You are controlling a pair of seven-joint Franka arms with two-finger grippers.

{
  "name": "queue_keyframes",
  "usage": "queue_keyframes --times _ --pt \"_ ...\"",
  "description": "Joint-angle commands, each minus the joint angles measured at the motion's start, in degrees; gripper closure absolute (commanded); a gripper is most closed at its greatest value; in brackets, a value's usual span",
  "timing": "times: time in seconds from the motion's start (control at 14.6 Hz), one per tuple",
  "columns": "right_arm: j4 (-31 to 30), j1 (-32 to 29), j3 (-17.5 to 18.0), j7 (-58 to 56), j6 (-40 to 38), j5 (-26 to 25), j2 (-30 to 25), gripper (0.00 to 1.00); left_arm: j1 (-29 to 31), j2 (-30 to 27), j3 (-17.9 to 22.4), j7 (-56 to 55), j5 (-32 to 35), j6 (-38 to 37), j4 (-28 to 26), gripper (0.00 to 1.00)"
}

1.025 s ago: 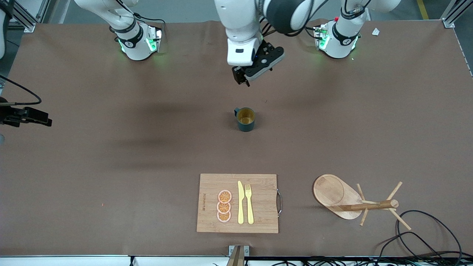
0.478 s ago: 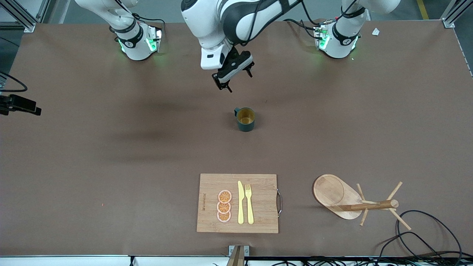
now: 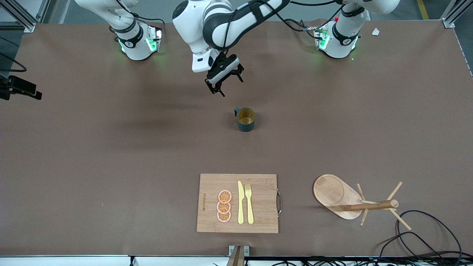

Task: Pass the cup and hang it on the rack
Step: 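Lower the left gripper over the mug and grasp its handle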

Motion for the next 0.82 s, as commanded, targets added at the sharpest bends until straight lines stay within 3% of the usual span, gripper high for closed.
queue_keyframes --times 0.0,0.21,0.75 --pt "-4.5 1.1 0.5 4.1 0.5 -0.5 -4.5 0.00 -2.6 3.5 0.6 -3.6 3.6 0.1 2.0 0.01" --pt "-4.5 2.6 0.4 5.9 -0.1 -0.4 -5.8 0.00 -4.8 4.6 2.7 -7.1 4.1 1.7 2.0 0.05" --pt "-4.5 2.5 0.2 5.4 0.6 -0.3 -5.8 0.00 -14.9 9.7 14.5 -12.6 4.1 5.4 4.5 0.09"
